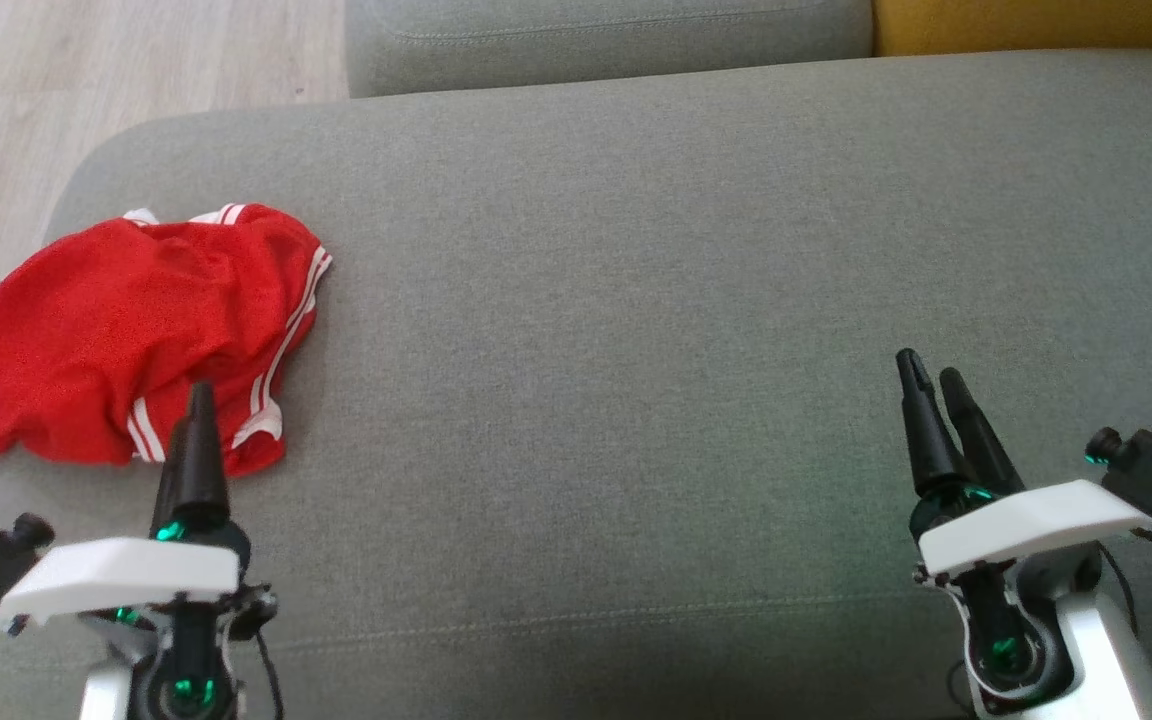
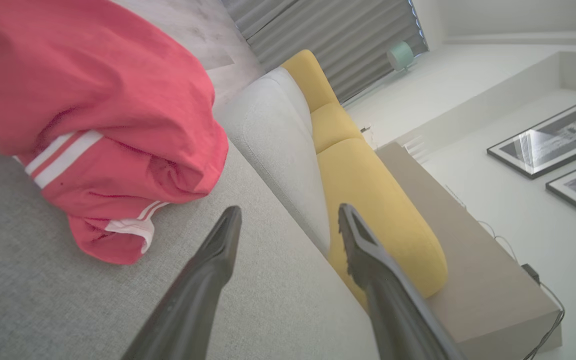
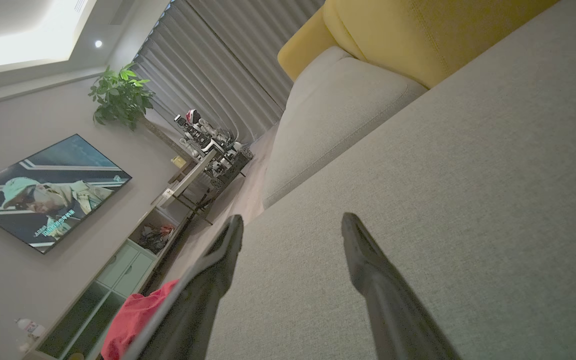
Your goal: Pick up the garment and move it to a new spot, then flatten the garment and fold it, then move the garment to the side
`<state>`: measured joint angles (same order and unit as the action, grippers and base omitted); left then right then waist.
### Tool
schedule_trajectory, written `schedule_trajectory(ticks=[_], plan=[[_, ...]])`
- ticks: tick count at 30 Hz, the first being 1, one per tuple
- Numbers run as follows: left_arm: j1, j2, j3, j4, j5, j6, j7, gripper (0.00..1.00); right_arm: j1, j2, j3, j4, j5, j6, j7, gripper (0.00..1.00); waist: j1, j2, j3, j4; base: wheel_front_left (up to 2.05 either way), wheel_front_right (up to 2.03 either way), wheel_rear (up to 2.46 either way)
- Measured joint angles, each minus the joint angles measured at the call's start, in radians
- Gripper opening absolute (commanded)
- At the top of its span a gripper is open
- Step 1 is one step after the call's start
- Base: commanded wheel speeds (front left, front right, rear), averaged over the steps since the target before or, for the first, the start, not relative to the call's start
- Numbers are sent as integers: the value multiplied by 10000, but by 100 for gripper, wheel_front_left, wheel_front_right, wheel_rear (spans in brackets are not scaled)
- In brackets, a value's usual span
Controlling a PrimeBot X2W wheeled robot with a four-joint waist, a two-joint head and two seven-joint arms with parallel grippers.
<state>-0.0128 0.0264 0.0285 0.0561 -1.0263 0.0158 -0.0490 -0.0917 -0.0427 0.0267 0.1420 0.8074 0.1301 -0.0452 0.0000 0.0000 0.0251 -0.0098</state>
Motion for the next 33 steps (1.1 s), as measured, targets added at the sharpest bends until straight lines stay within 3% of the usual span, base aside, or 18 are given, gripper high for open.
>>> schedule_trajectory(ticks=[6, 17, 23, 33], plan=[[0, 8, -512, -199, 1373, 165, -151, 100, 0, 0, 56, -165, -874, 0, -127, 100, 0, 0, 4, -39, 0, 0, 0], [-1, 458, -1779, -215, 3622, 1103, -453, 100, -1, 2, 153, -351, -2683, 0, -447, 100, 0, 0, -28, -71, 0, 0, 0], [-32, 1026, -2907, -125, 4577, 1954, -627, 100, -1, 2, 245, -359, -3559, 0, -635, 100, 0, 0, -31, -75, 0, 0, 0], [-450, 1645, -4236, -205, 5618, 3820, -888, 100, -18, 2, 525, -499, -5012, 0, -901, 100, 0, 0, -25, -83, 0, 0, 0]])
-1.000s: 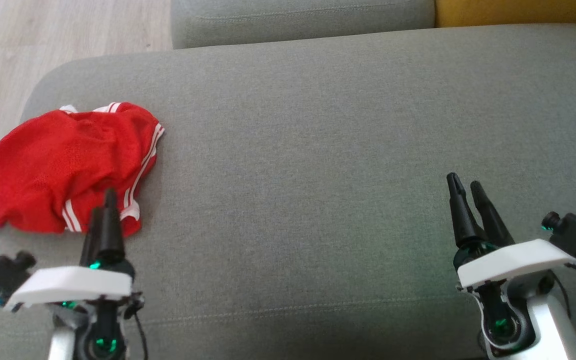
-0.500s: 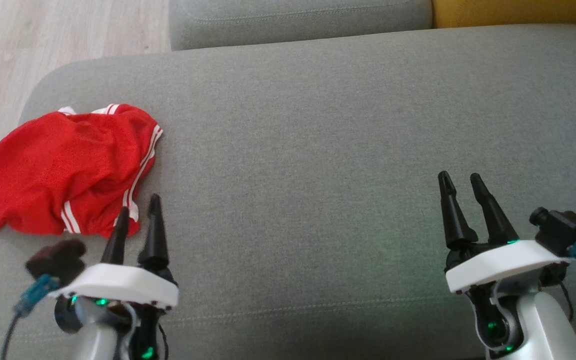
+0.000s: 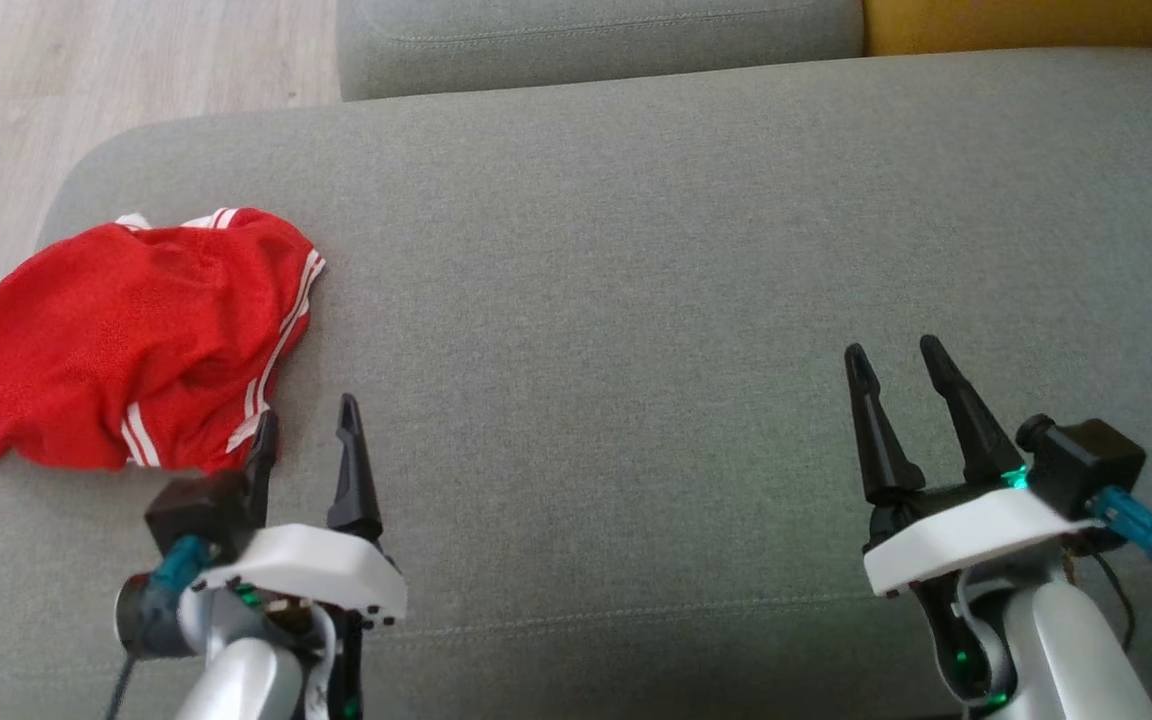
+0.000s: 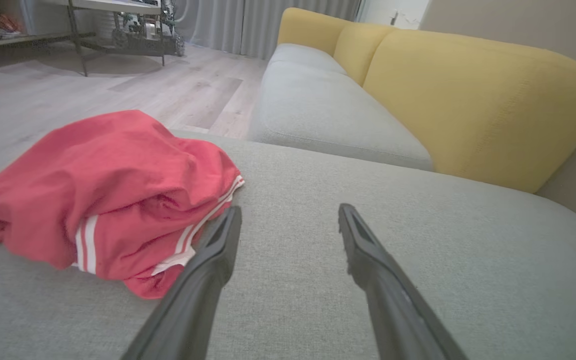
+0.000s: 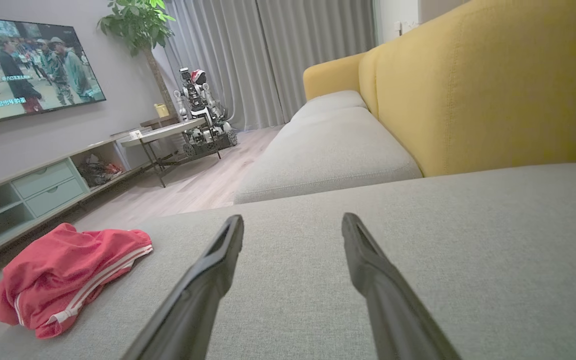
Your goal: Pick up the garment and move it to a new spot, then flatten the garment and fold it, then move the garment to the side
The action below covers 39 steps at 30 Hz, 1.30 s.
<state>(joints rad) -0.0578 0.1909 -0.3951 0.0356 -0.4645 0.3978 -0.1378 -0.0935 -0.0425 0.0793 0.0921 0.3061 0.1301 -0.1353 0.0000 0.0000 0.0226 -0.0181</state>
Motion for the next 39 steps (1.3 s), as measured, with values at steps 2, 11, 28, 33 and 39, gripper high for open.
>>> schedule_trajectory(ticks=[2, 11, 28, 33, 39], plan=[[-52, 88, -215, -77, 155, 238, -61, 100, -10, 0, 48, -100, -244, 0, -69, 100, 0, 0, 13, -13, 0, 0, 0], [-272, 303, -851, -660, 855, 959, -341, 100, -60, 0, 157, -232, -1106, 0, -341, 100, 0, 0, 30, -57, 0, 0, 0], [-221, -61, -600, -1310, 2337, 466, -853, 100, -211, -2, 251, -569, -2631, 2, -863, 100, 0, 0, 111, -72, 0, 0, 0], [174, -686, 209, -1072, 2359, -546, -1003, 100, -211, -4, 199, -541, -2612, 4, -991, 100, 0, 0, 103, -66, 0, 0, 0], [567, -1294, 1383, -282, 2334, -1983, -1118, 100, -208, -4, 128, -77, -2368, 6, -1174, 100, 0, 0, 16, -80, 0, 0, 0]])
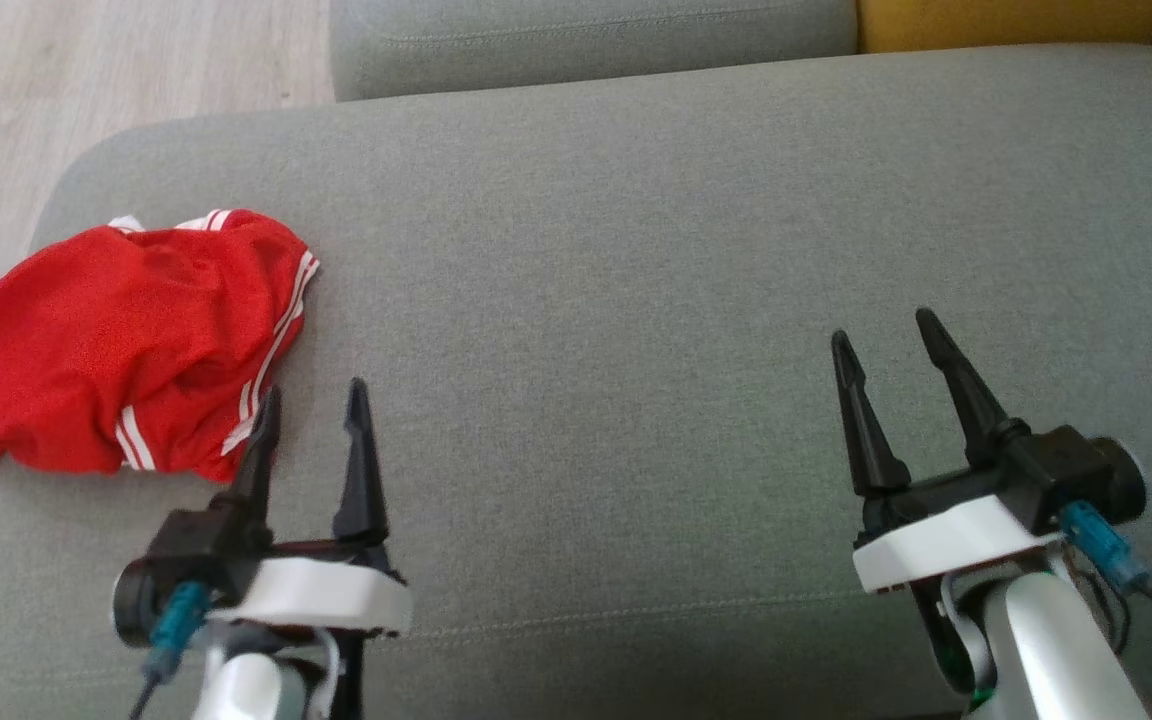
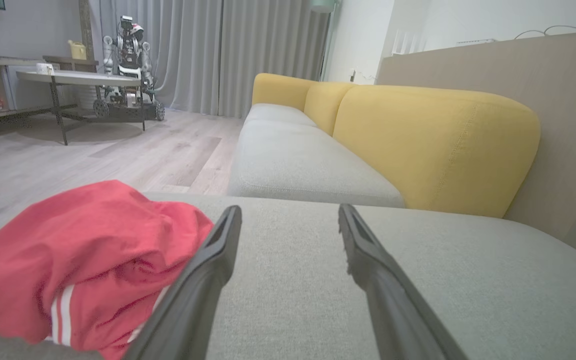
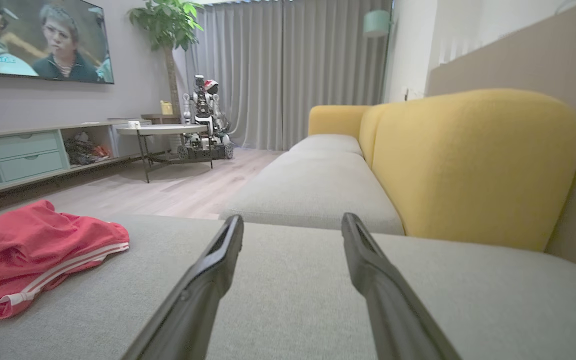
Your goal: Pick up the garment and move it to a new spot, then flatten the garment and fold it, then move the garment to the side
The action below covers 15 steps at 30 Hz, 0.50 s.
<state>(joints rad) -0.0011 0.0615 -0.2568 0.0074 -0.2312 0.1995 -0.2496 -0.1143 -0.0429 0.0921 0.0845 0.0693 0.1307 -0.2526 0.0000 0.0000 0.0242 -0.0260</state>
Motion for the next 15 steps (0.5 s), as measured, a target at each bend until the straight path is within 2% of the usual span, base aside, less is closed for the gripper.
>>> schedule_trajectory(ticks=[2, 3, 5, 15], plan=[[42, -50, 326, 249, -6, -408, -2, 100, 1, 0, -31, 324, 236, 0, 0, 100, 0, 0, -28, -13, 0, 0, 0], [42, -50, 326, 249, -6, -408, -2, 100, 1, 0, -31, 324, 236, 0, 0, 100, 0, 0, -28, -13, 0, 0, 0], [49, -67, 583, 596, -217, -784, -2, 100, 2, 0, -6, 773, 301, 0, 2, 100, 0, 0, -64, -36, 0, 0, 0], [51, -100, 474, 1179, -725, -941, -2, 100, -1, 0, 58, 1448, 303, 0, 2, 100, 0, 0, -110, -86, 0, 0, 0]])
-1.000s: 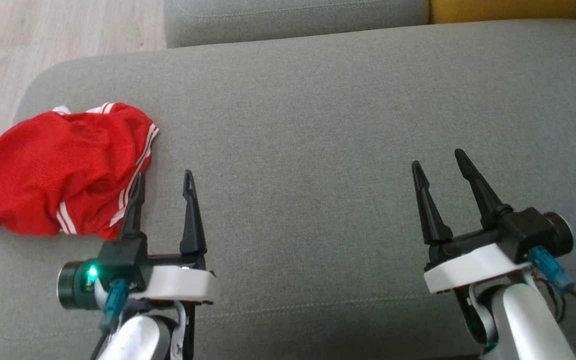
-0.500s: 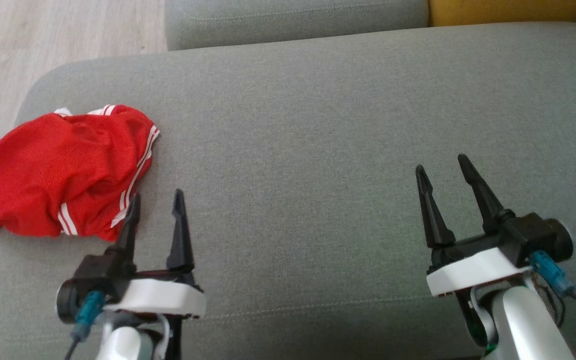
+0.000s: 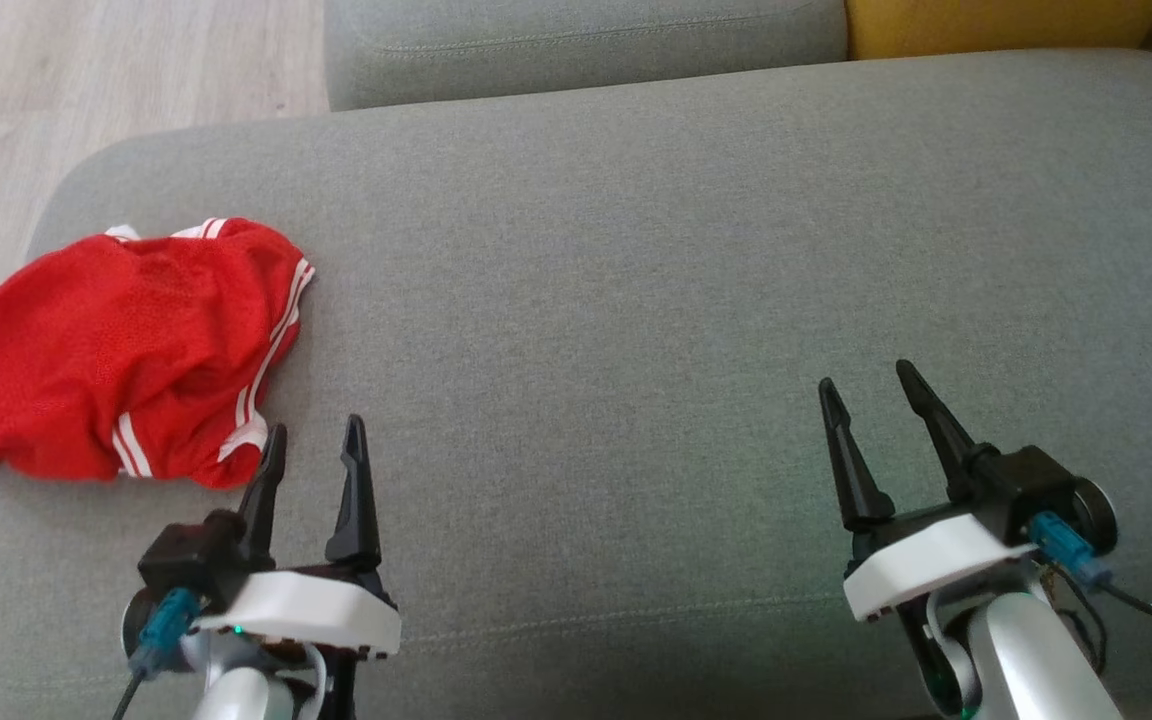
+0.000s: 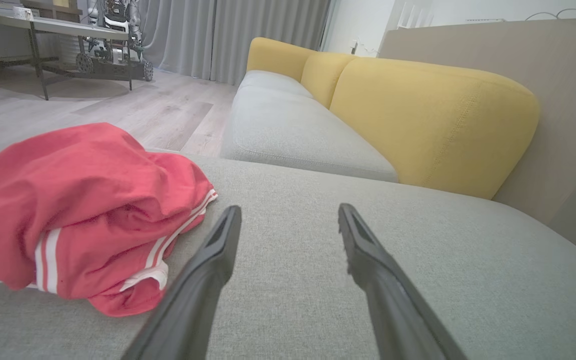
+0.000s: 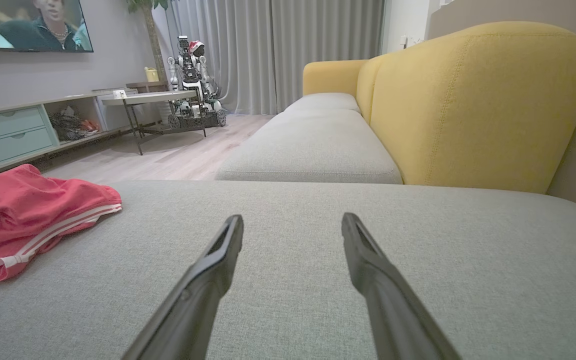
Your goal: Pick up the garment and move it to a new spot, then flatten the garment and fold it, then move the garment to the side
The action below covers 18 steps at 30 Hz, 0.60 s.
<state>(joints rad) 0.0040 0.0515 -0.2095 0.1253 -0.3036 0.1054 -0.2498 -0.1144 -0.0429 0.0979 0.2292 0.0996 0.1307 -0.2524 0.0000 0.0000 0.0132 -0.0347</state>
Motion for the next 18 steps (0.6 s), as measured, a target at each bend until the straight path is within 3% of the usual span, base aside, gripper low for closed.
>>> schedule_trajectory(ticks=[13, 18], plan=[[-1, -4, -8, -15, -2, 10, 0, 100, -5, 0, -4, 71, 0, 0, 0, 100, 0, 0, 34, 85, 0, 0, 0], [-5, -12, -98, -48, -102, 81, 0, 100, 0, -2, 25, -182, 159, 0, 0, 100, 0, 0, 27, 525, 0, 0, 0]])
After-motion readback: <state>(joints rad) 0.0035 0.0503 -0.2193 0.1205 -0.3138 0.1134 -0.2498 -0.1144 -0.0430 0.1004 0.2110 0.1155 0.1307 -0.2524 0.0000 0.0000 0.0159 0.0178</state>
